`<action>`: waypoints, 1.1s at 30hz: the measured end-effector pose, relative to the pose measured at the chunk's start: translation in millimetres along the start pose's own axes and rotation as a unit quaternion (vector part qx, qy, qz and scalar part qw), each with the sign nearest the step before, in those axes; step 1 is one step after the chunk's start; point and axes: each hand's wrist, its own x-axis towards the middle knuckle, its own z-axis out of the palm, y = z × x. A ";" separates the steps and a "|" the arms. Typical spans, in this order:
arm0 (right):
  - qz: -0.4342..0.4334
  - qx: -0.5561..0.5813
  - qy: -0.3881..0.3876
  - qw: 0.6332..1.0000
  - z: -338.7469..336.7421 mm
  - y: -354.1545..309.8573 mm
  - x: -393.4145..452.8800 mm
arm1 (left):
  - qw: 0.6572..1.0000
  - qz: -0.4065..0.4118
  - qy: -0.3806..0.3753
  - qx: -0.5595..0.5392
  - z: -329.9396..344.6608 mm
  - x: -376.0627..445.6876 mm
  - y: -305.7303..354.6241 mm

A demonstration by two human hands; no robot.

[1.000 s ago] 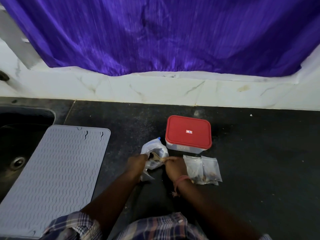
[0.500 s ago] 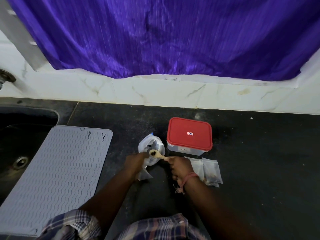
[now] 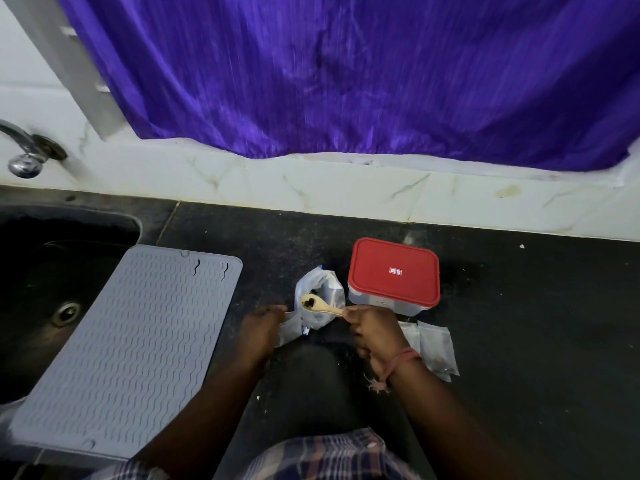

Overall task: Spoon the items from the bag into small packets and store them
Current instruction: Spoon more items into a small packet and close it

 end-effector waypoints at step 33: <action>-0.414 -0.547 0.081 0.723 17.2 11.9 -1.1 | 0.996 0.041 0.062 -0.047 14.4 -14.3 2.8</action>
